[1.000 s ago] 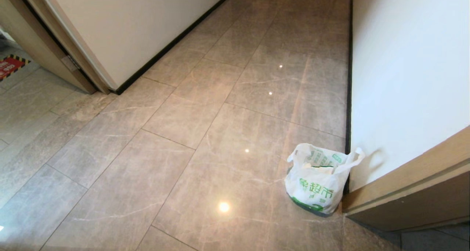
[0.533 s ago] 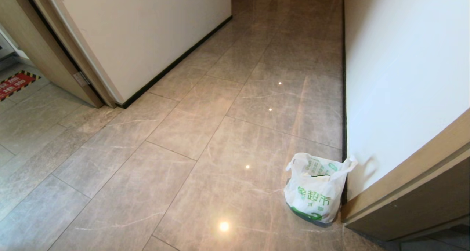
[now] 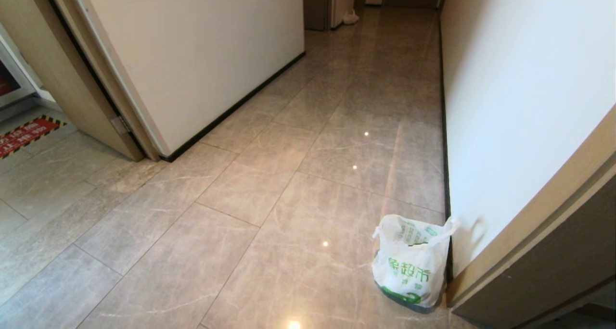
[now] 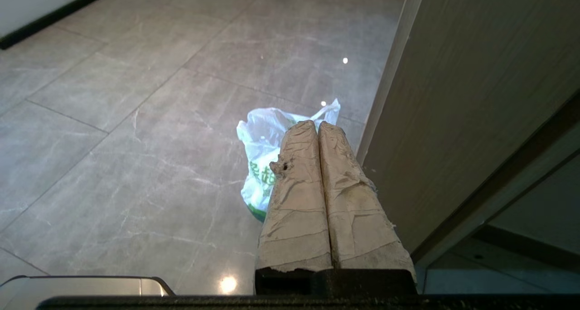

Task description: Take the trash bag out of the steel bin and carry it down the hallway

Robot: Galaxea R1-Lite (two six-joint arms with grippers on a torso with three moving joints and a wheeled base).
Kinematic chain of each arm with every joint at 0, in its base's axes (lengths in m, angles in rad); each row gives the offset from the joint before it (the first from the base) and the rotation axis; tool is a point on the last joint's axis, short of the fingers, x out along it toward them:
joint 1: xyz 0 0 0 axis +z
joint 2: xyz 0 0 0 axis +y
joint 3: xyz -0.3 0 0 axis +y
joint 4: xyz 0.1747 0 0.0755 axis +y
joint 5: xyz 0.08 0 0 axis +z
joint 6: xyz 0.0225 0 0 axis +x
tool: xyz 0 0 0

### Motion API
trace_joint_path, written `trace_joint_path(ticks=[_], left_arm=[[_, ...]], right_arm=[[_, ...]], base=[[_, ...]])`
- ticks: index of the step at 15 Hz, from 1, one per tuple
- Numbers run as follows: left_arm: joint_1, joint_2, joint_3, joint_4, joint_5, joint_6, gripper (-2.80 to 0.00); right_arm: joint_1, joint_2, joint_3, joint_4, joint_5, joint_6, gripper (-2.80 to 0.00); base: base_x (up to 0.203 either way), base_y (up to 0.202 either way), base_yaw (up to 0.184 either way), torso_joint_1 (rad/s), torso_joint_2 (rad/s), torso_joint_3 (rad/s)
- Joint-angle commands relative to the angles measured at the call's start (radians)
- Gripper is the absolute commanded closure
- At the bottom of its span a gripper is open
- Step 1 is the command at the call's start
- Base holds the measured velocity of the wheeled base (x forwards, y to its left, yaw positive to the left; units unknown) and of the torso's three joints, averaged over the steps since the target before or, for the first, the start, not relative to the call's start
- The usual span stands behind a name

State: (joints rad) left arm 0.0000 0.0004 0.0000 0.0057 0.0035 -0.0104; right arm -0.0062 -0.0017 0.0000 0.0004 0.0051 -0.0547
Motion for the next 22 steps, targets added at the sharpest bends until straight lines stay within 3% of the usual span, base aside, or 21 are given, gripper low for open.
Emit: trace_joint_path(ticks=[1,13,22], left_arm=[[0.0,0.0,0.0,0.0,0.001,0.0,0.0],[0.0,0.0,0.0,0.0,0.0,0.003,0.0],[0.0,0.0,0.0,0.0,0.0,0.004,0.0]], right_arm=[[0.0,0.002,0.0,0.0,-0.001,-0.001,0.0],[0.0,0.002,0.0,0.0,-0.001,0.001,0.0],[0.0,0.002,0.0,0.0,0.002,-0.002,0.0]], base=[[0.0,0.0,0.0,0.002,0.0,0.2],[0.0,0.0,0.0,0.002,0.0,0.198],[0.0,0.0,0.0,0.001,0.0,0.018]])
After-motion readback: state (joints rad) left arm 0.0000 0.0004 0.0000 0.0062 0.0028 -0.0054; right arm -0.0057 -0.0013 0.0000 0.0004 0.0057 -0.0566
